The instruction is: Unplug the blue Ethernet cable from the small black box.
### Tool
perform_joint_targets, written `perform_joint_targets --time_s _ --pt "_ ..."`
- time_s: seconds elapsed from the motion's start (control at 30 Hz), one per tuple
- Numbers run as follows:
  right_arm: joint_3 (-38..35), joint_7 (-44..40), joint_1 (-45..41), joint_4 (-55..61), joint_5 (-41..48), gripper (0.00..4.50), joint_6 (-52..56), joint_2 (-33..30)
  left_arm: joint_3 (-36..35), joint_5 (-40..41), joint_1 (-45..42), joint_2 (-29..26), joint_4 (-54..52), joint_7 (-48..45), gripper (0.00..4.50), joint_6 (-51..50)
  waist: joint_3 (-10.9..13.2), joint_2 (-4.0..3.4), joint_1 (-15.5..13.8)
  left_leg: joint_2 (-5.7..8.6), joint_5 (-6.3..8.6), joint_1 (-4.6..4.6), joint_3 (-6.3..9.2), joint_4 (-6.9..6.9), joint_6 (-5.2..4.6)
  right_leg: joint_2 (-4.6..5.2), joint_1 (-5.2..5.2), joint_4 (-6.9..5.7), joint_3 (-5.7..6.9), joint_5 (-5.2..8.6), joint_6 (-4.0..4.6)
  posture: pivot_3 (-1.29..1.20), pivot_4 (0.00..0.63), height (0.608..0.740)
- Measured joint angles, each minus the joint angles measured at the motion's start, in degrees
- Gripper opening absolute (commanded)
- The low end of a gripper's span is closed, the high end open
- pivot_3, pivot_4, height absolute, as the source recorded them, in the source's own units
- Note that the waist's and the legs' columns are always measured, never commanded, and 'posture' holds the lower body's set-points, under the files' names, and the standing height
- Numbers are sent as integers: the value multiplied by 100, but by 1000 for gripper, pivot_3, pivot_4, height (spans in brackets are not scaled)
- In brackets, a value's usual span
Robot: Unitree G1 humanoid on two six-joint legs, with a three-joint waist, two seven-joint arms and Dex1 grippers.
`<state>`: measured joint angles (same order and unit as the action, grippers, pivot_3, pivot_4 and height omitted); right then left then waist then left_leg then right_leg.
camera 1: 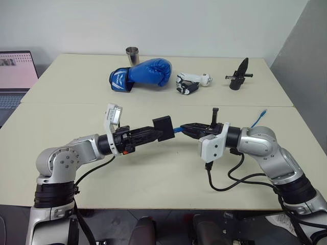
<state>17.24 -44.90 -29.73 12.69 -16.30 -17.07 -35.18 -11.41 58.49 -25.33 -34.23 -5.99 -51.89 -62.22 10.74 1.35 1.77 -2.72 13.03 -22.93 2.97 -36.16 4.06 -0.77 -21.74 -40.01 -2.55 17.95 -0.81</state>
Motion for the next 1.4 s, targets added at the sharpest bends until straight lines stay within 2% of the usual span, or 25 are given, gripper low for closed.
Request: perform_joint_targets --time_s 0.2,0.6,0.67,0.73,0.87,0.97,1.13,1.3,1.4 --pt "21 -10 0 0 -41 5 2 30 149 -95 11 -12 6 -84 822 46 0 0 0 0 0 0 0 0 0 0 0 0 0 0 0 0 150 740" --pt "109 -163 7 1 -8 5 166 56 300 -351 91 -41 151 -393 762 296 0 0 -1 0 0 0 0 0 0 0 0 1 0 0 0 0 150 740" --pt "111 -235 14 2 72 712 245 62 328 -366 94 -40 192 -426 762 309 0 0 0 0 0 -1 0 0 0 0 0 1 0 0 0 0 150 740" --pt "110 -263 20 38 134 966 303 53 330 -405 95 -43 212 -479 762 335 0 0 0 0 0 0 0 0 0 0 0 1 0 0 0 0 150 740" --pt "87 -417 144 116 198 1881 389 -142 376 -536 95 -104 248 -560 762 395 0 0 -1 1 0 -1 0 0 0 0 0 2 0 0 0 0 150 740" --pt "52 -650 304 283 476 1900 540 -304 467 -631 94 -157 359 -684 762 427 0 0 -1 1 0 -1 0 1 0 0 0 2 0 0 0 0 150 740" --pt "-270 -909 486 1013 1634 1900 1727 -223 786 -959 42 -367 461 -1139 762 665 0 0 7 0 0 -1 5 2 0 -1 0 1 2 0 0 0 150 740" --pt "-609 -879 642 1678 3635 1900 4522 -29 1241 -1552 -202 -714 743 -1850 762 1262 0 0 -1 1 1 -1 5 3 -1 -1 1 2 3 0 0 0 150 740" --pt "-688 -780 595 1661 4195 1900 5377 74 1446 -1841 -393 -771 904 -2178 762 1559 0 0 1 1 1 -2 2 3 -2 -1 -1 4 3 1 -1 0 150 740"
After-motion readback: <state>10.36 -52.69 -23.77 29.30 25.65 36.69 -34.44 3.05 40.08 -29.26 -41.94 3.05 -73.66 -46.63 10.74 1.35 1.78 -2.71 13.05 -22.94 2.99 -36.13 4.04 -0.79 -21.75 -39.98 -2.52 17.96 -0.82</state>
